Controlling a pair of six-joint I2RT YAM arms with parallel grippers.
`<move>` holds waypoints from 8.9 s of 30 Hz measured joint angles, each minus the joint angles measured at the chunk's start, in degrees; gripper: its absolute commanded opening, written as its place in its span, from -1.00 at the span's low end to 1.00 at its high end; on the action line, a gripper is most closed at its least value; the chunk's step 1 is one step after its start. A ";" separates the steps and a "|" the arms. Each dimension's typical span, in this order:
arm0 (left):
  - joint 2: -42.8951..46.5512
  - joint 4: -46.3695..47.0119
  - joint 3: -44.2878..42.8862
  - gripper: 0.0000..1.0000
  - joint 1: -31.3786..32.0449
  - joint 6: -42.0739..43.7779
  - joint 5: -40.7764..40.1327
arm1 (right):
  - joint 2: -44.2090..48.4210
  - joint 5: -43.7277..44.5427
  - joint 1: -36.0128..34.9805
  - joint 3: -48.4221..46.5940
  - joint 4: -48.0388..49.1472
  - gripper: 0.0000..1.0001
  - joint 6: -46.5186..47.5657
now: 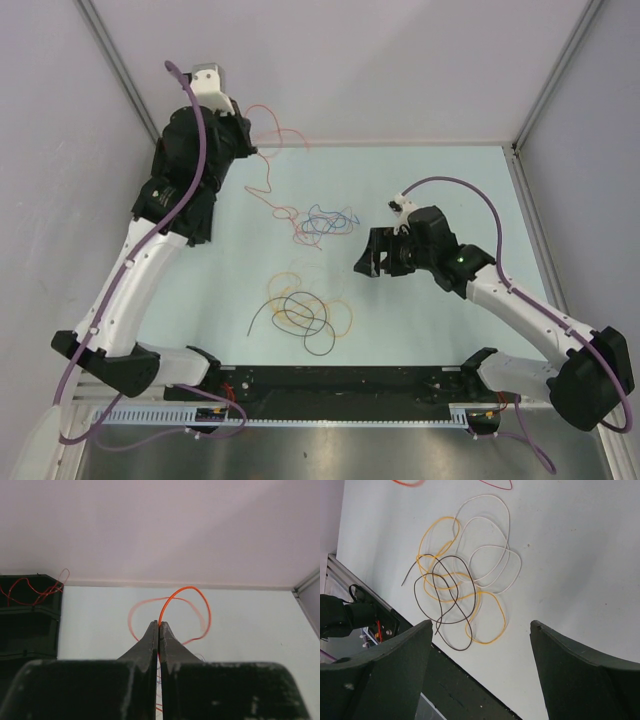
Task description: Untangle the cables
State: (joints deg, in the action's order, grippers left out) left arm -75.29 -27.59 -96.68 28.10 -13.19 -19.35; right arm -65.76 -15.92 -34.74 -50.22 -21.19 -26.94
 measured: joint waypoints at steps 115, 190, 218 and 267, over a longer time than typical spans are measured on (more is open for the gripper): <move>-17.66 13.44 -24.74 -1.00 -41.22 -6.29 1.62 | -1.75 -8.02 -4.81 12.09 11.63 0.66 -4.37; 7.78 28.17 33.35 -0.99 -45.59 -13.22 1.62 | -4.11 -8.24 -6.32 13.51 14.25 0.65 -4.52; -13.44 21.53 28.13 -0.99 -45.57 -5.33 5.77 | -4.07 -10.29 -4.13 15.19 16.13 0.65 -4.04; 6.21 9.14 32.76 0.50 -7.08 -2.91 4.79 | -3.74 -7.82 -4.96 15.15 15.78 0.64 -5.29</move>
State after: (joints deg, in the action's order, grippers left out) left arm -69.08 -18.46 -63.92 21.02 -16.10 -14.57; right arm -69.49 -23.75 -39.70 -35.07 -5.41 -32.23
